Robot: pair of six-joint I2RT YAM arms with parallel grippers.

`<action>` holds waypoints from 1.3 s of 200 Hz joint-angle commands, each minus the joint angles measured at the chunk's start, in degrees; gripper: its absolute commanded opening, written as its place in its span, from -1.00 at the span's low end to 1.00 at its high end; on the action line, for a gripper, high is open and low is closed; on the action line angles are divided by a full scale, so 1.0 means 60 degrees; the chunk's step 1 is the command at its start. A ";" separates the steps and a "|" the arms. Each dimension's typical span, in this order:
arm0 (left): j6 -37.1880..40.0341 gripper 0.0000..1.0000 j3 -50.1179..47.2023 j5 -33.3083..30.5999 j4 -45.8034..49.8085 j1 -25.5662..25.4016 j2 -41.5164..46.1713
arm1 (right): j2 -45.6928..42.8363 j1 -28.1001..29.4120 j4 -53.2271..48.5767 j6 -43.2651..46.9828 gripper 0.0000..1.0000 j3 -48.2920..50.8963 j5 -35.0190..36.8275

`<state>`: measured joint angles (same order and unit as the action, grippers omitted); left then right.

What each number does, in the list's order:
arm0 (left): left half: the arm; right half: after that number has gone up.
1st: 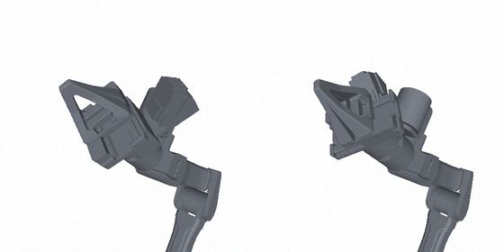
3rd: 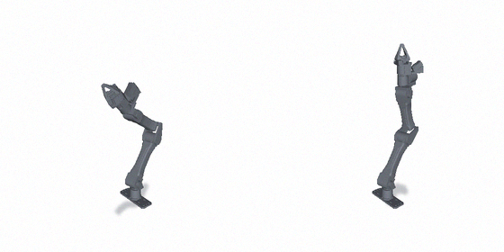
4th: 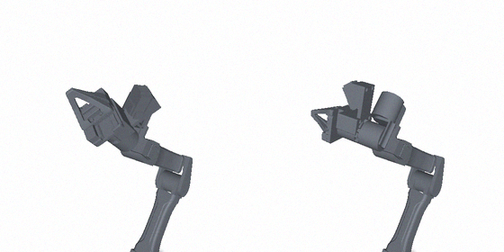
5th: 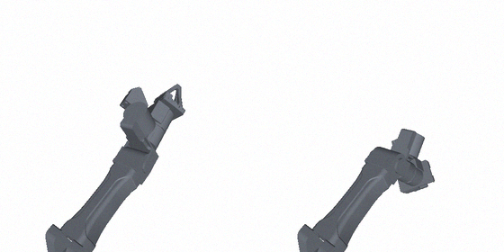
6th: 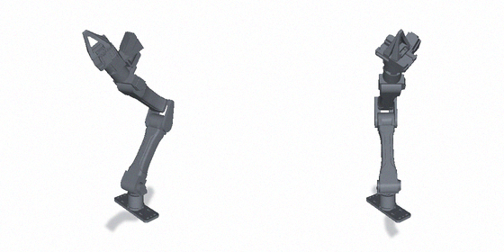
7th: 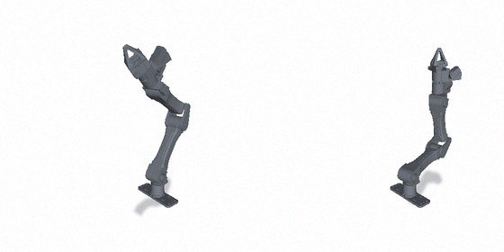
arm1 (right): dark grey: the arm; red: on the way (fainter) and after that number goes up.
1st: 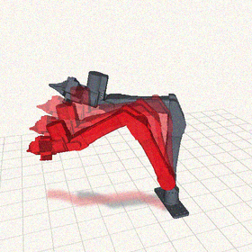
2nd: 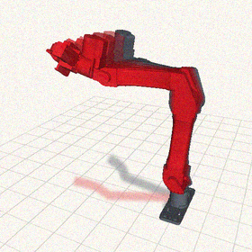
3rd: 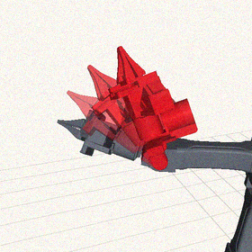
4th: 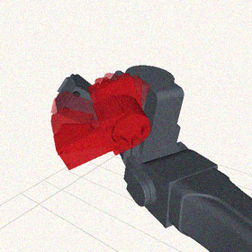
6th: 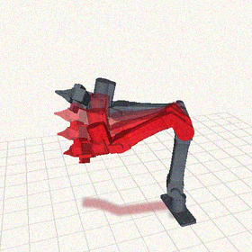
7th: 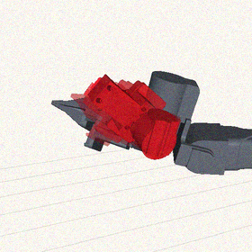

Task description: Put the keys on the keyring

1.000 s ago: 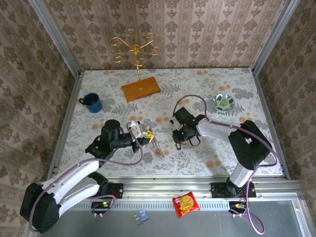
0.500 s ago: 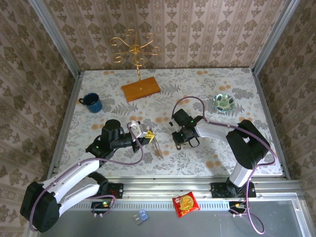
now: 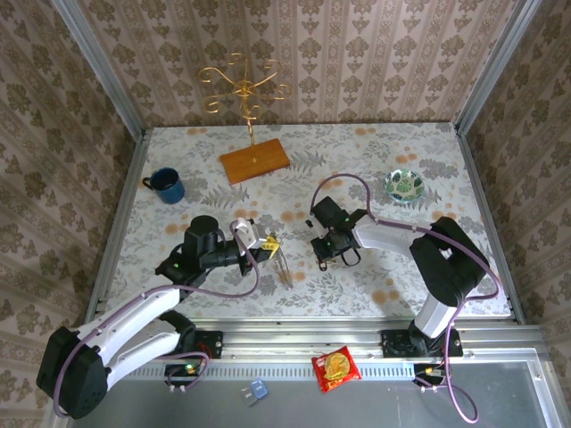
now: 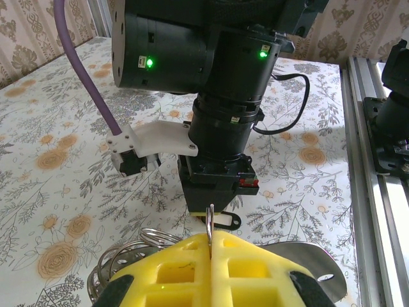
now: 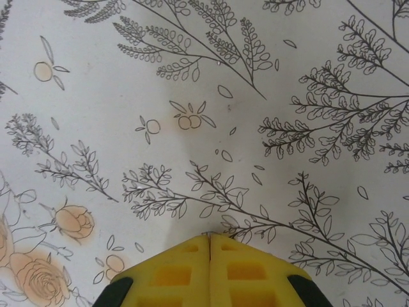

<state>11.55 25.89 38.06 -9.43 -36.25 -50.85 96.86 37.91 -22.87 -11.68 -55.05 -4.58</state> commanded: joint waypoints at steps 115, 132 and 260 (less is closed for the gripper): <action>-0.1821 -1.00 0.0475 -0.0005 0.0345 0.0021 -0.0152 | -0.4597 0.1115 0.2103 0.6287 -1.00 0.1028 -0.0392; -0.1976 -1.00 0.0480 0.0090 0.0383 0.0032 -0.0229 | -0.4615 0.1239 0.2155 0.6786 -1.00 0.0937 -0.0581; -0.2534 -1.00 0.1057 0.0569 0.0711 0.0023 -0.0941 | -0.4222 0.2191 0.2841 0.8444 -1.00 0.0929 -0.0146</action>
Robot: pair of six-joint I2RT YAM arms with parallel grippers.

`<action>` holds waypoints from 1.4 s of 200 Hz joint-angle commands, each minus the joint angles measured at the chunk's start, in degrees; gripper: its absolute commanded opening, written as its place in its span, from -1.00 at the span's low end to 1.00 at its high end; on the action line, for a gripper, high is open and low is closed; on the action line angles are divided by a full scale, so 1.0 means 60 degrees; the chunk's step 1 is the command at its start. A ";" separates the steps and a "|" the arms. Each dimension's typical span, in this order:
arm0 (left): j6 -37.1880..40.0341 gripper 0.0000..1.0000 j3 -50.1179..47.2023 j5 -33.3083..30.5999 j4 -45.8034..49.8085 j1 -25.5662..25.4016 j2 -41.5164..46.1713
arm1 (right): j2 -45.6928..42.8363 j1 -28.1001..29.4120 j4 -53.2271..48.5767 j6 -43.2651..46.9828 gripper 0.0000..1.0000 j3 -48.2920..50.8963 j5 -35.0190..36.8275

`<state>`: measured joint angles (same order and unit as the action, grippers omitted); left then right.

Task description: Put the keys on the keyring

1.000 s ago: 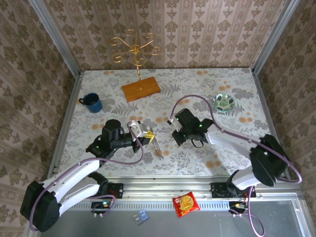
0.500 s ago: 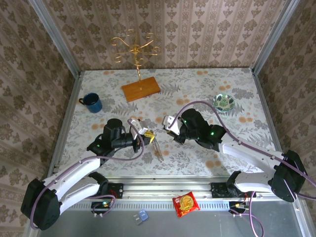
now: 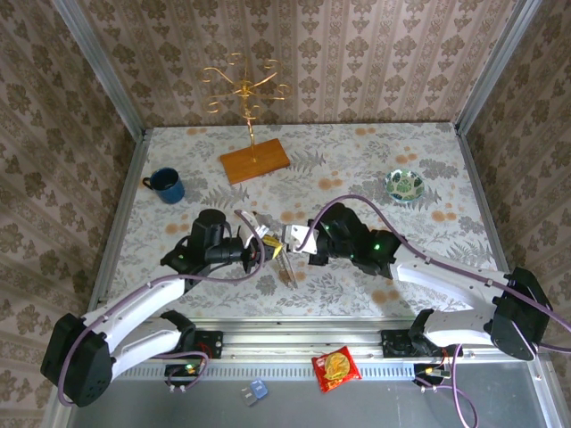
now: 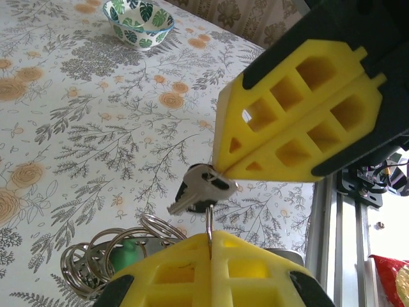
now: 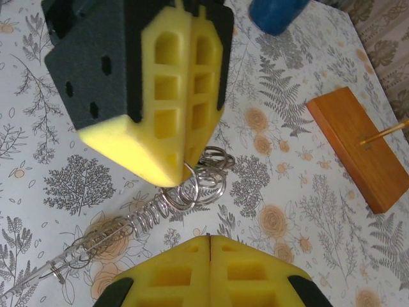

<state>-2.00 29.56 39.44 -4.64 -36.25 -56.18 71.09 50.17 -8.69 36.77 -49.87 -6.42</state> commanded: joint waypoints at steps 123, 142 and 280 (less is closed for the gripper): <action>-0.0333 -1.00 0.0475 0.0273 -0.0191 0.0021 -0.0130 | 0.0238 0.0589 0.0601 0.1100 -1.00 0.0180 0.0879; -0.0370 -1.00 0.0464 0.0225 -0.0217 0.0021 -0.0143 | 0.0176 0.0630 0.0628 0.1136 -1.00 0.0240 0.0879; -0.0939 -1.00 0.0226 -0.0130 -0.0931 0.0006 -0.0231 | -0.0158 0.0771 0.0994 0.1298 -1.00 0.0857 0.0996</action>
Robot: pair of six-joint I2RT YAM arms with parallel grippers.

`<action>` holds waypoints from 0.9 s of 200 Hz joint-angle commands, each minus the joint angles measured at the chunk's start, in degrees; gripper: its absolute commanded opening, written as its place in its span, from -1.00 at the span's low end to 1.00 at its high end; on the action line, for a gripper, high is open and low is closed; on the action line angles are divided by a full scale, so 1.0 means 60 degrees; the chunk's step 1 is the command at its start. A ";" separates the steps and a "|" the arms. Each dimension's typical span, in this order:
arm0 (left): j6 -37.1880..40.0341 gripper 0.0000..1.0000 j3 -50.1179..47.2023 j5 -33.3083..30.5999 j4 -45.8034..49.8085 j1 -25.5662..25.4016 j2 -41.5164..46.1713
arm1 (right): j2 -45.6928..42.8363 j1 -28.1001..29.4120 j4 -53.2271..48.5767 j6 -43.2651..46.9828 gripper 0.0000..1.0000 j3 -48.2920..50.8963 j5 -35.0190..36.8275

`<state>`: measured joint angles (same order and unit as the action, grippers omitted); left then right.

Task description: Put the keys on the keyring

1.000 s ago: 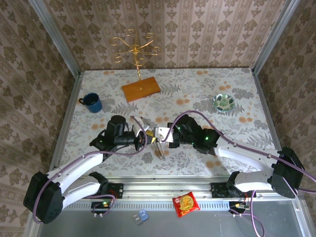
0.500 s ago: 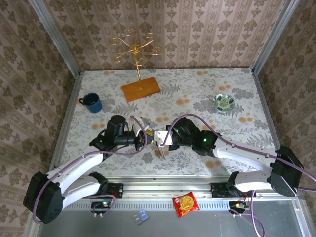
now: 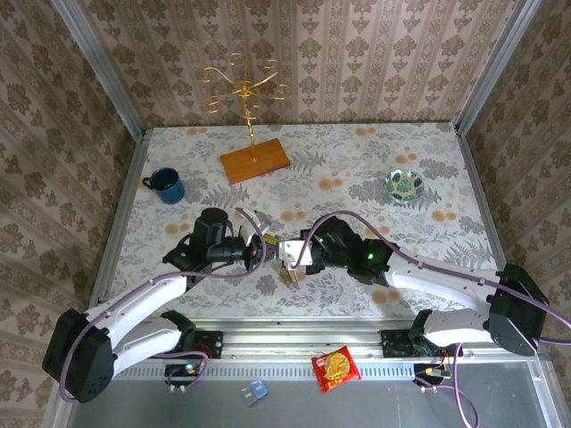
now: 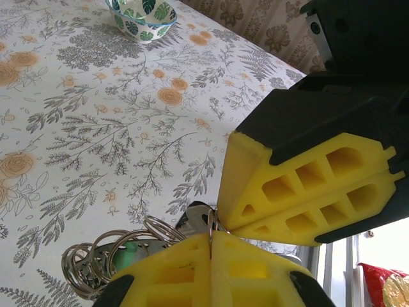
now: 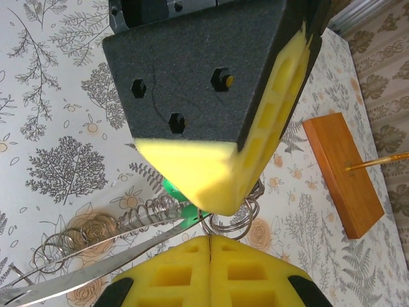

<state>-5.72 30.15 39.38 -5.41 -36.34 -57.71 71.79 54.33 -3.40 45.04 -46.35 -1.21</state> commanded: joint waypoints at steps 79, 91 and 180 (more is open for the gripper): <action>-0.0103 -1.00 -0.0402 -0.0183 -0.1751 -0.0125 0.0244 | -0.0433 0.0074 0.0751 -0.0798 -0.90 0.0522 -0.0065; 0.0077 -1.00 -0.0449 -0.0230 -0.1761 -0.0168 0.0244 | -0.0562 0.0065 0.0791 -0.0974 -0.66 0.0545 -0.0187; 0.1845 -1.00 -0.1578 0.0083 -0.3973 -0.0404 0.0636 | -0.1613 -0.2624 0.0671 -0.4662 -0.44 0.0813 -0.5303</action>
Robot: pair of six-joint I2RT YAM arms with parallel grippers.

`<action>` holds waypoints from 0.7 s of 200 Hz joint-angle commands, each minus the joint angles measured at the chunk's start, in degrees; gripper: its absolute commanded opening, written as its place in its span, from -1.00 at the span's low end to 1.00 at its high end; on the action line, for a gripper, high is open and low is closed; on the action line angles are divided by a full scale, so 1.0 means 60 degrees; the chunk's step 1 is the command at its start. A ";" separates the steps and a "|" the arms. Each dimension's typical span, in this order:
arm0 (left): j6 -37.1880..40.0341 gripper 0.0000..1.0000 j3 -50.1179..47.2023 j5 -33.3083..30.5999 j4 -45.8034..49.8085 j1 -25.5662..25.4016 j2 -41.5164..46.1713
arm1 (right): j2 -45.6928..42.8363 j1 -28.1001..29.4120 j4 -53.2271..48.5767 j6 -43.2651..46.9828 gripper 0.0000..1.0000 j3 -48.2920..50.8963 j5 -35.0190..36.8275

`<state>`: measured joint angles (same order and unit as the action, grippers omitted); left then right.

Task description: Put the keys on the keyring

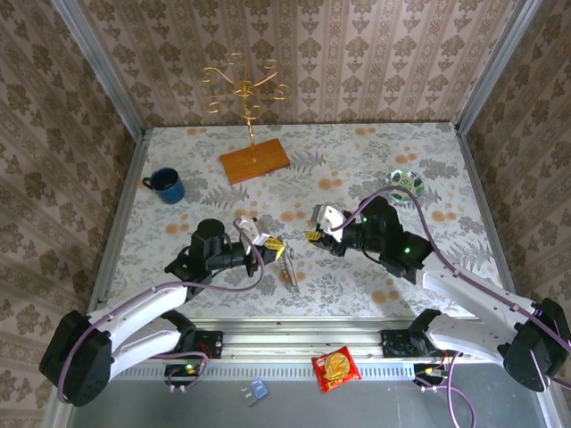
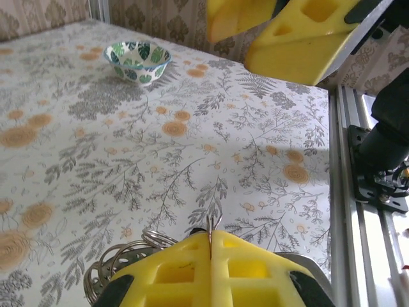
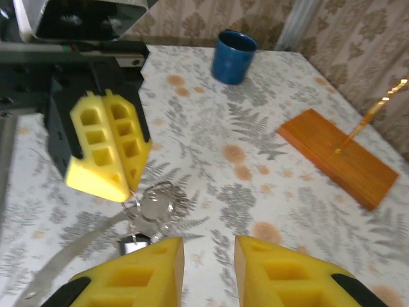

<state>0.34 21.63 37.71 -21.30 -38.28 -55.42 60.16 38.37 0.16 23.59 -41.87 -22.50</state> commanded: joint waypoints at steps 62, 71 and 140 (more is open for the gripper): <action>0.0941 -1.00 -0.0293 0.0436 -0.1906 -0.0087 0.0172 | 0.1222 0.0670 0.0815 -0.1423 -0.38 0.0068 -0.0431; 0.0898 -1.00 -0.0294 0.0409 -0.1955 -0.0104 0.0157 | 0.1223 0.0708 0.0973 -0.1406 -0.37 0.0156 -0.0174; 0.0589 -1.00 -0.0290 0.0116 -0.2143 -0.0131 0.0044 | 0.0758 0.1284 0.0867 -0.0174 -0.47 0.0580 0.1529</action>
<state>4.73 20.23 38.44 -30.09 -38.65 -55.00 66.35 44.99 4.16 19.22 -39.22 -18.41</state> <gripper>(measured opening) 0.053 0.281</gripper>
